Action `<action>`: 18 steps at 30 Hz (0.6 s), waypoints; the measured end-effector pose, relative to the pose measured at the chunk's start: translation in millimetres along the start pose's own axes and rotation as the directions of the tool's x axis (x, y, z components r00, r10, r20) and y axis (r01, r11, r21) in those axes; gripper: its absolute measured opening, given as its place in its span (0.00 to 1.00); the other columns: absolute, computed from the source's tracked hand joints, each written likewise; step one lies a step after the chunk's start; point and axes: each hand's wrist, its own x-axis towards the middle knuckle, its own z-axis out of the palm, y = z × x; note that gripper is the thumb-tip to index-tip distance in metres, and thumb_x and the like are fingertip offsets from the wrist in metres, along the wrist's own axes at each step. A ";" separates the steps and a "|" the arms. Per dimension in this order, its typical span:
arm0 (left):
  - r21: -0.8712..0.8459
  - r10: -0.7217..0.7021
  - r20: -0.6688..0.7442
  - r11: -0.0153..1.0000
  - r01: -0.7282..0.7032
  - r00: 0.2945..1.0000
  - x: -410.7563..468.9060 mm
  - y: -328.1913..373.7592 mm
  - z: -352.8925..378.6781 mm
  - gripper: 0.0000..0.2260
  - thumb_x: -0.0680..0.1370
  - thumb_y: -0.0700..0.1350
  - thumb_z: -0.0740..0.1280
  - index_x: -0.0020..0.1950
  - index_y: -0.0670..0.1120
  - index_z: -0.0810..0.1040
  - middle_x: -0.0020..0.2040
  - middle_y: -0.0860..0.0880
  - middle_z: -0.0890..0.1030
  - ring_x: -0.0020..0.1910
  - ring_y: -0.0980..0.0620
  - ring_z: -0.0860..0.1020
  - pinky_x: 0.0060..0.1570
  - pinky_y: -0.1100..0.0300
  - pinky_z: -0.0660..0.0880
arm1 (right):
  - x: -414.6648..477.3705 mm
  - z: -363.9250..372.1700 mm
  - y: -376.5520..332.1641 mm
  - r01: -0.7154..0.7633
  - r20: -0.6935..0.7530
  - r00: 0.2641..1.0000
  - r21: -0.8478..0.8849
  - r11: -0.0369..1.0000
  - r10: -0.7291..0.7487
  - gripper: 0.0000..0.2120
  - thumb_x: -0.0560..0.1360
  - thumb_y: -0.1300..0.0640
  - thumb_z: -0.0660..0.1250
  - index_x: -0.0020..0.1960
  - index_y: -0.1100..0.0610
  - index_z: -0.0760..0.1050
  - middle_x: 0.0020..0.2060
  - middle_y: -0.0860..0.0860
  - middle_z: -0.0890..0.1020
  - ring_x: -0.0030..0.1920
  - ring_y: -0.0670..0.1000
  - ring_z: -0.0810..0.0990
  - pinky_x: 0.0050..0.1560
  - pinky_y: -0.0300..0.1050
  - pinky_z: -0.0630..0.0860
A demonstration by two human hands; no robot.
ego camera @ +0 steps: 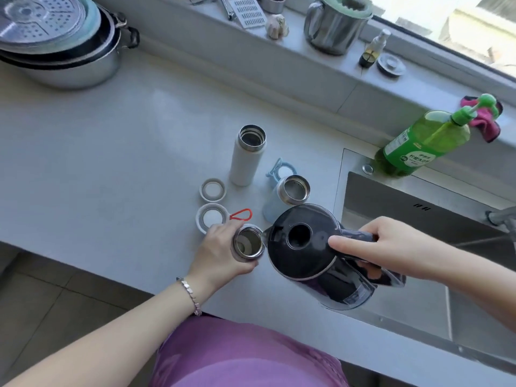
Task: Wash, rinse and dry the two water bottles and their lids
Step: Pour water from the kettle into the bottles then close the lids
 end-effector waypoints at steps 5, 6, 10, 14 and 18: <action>-0.037 -0.021 0.018 0.999 0.021 1.000 1.1 -5.6 2.8 0.32 0.58 0.46 0.80 0.60 0.43 0.77 0.48 0.55 0.75 0.53 0.50 0.73 0.52 0.73 0.61 | -2.0 -1.6 -18.6 0.004 -0.042 0.999 -0.105 0.994 -0.008 0.29 0.67 0.33 0.63 0.20 0.55 0.66 0.19 0.49 0.76 0.21 0.47 0.70 0.29 0.38 0.69; -0.041 -0.022 0.029 0.999 0.023 0.999 0.9 -6.9 2.3 0.33 0.58 0.45 0.81 0.61 0.44 0.76 0.50 0.53 0.76 0.55 0.50 0.73 0.53 0.72 0.61 | -2.4 -1.3 -22.5 -0.002 -0.051 0.999 -0.127 0.992 -0.005 0.29 0.67 0.34 0.63 0.19 0.55 0.65 0.19 0.49 0.75 0.20 0.47 0.70 0.28 0.38 0.69; -0.080 -0.054 0.040 0.995 0.057 0.998 -0.2 -13.2 -1.5 0.34 0.59 0.47 0.80 0.63 0.44 0.74 0.53 0.52 0.76 0.56 0.50 0.73 0.56 0.67 0.65 | -2.8 0.5 -34.7 -0.023 -0.067 0.998 -0.209 0.978 0.010 0.29 0.67 0.34 0.62 0.20 0.55 0.65 0.18 0.49 0.76 0.20 0.46 0.70 0.30 0.39 0.71; -0.088 -0.073 0.079 0.993 0.080 0.994 -0.3 -14.8 -4.1 0.35 0.61 0.47 0.80 0.65 0.46 0.73 0.56 0.50 0.77 0.59 0.51 0.72 0.57 0.70 0.63 | -1.3 2.3 -42.8 -0.025 -0.066 0.998 -0.269 0.963 0.007 0.27 0.67 0.33 0.60 0.26 0.56 0.69 0.20 0.50 0.78 0.20 0.44 0.70 0.30 0.39 0.70; -0.091 -0.083 0.102 0.992 0.093 0.991 1.0 -15.6 -4.4 0.35 0.61 0.47 0.80 0.66 0.46 0.72 0.57 0.50 0.77 0.60 0.52 0.71 0.57 0.70 0.63 | 0.9 2.4 -50.6 -0.030 -0.086 0.996 -0.309 0.951 0.004 0.27 0.67 0.33 0.61 0.24 0.56 0.69 0.19 0.49 0.77 0.22 0.45 0.73 0.33 0.40 0.71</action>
